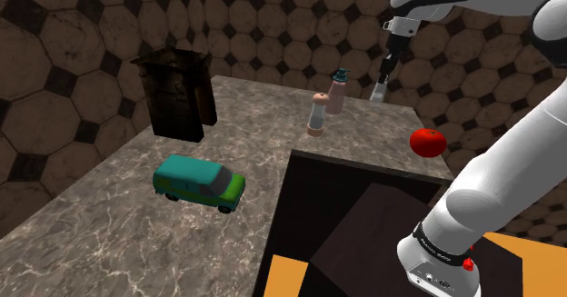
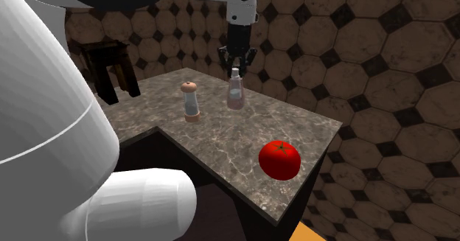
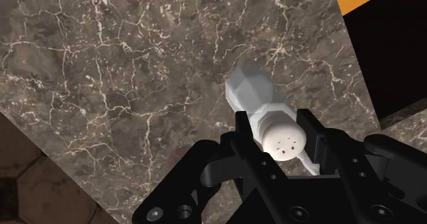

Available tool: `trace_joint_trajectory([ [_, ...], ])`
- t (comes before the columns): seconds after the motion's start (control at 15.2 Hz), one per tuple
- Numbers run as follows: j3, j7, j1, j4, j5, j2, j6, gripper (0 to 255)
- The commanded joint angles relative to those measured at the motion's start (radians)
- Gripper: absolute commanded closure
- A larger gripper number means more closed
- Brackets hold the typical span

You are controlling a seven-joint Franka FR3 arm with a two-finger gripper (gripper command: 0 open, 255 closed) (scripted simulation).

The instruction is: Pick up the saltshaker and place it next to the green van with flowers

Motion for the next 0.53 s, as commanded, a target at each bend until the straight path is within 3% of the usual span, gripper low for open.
trace_joint_trajectory([
  [0.0, 0.035, 0.06, 0.015, -0.05, -0.021, -0.057, 0.001, 255],
  [0.46, 0.168, 0.253, 0.055, -0.213, -0.047, -0.219, 0.012, 255],
])
